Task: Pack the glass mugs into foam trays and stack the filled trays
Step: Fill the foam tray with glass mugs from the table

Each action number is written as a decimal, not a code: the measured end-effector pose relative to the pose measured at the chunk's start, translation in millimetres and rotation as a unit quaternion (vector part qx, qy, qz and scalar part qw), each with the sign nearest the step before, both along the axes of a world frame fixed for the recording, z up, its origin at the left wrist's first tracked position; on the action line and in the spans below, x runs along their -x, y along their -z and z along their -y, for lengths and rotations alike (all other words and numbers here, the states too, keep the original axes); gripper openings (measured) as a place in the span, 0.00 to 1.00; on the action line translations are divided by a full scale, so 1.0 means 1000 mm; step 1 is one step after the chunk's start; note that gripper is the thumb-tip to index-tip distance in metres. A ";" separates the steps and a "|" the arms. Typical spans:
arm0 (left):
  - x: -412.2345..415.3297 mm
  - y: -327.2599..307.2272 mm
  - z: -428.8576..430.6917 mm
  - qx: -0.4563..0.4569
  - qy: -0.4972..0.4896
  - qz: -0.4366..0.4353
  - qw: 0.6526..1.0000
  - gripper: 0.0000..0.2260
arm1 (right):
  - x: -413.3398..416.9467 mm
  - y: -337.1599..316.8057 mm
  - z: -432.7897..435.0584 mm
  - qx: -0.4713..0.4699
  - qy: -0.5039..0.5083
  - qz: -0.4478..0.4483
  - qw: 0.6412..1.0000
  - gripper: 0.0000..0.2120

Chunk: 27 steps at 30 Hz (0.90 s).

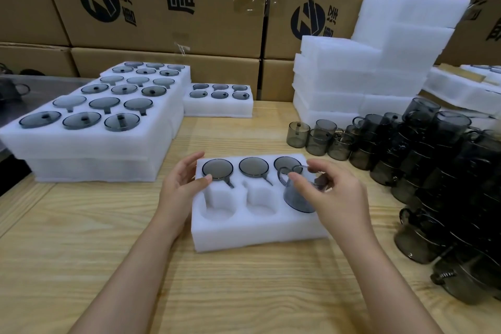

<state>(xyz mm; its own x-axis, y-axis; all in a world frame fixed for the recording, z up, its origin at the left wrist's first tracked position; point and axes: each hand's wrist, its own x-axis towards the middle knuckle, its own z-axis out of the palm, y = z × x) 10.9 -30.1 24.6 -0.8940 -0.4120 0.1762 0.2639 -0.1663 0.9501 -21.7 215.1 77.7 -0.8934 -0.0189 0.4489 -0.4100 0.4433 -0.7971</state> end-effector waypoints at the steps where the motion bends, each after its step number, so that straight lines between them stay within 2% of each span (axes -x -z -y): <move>1: 0.000 0.001 0.000 -0.001 0.000 0.000 1.000 0.22 | 0.001 0.001 0.001 -0.015 0.001 -0.007 1.000 0.17; 5: 0.001 0.001 0.001 -0.002 0.008 0.006 1.000 0.21 | 0.003 0.005 0.000 -0.071 0.013 -0.035 0.997 0.21; 17: -0.002 -0.006 -0.004 0.003 0.003 0.028 1.000 0.20 | 0.010 0.018 0.008 -0.206 -0.029 -0.072 0.976 0.22; 19: -0.007 -0.017 -0.010 0.068 -0.014 0.052 0.996 0.19 | 0.010 0.019 0.006 -0.215 -0.027 -0.062 0.974 0.23; 20: -0.009 -0.024 -0.012 0.152 -0.039 0.066 0.985 0.18 | 0.010 0.019 0.006 -0.214 -0.028 -0.056 0.975 0.23; 22: -0.014 -0.044 -0.023 0.354 -0.091 0.046 0.929 0.17 | 0.010 0.019 0.005 -0.209 -0.035 -0.044 0.976 0.23; 23: -0.015 -0.055 -0.033 0.403 -0.091 0.012 0.911 0.17 | 0.009 0.018 0.005 -0.204 -0.040 -0.039 0.977 0.23; 25: -0.013 -0.073 -0.061 0.410 -0.036 -0.018 0.911 0.16 | 0.009 0.018 0.005 -0.197 -0.046 -0.030 0.979 0.22; 27: -0.003 -0.082 -0.092 0.393 0.031 0.021 0.919 0.16 | 0.009 0.018 0.003 -0.211 -0.051 -0.026 0.976 0.21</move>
<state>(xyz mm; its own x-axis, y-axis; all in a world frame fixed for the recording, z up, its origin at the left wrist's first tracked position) 14.0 61.7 106.8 -0.9240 -0.1205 0.3629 0.2377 0.5621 0.7921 -30.3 212.1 60.0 -0.8536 -0.2999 0.4260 -0.5041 0.6818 -0.5302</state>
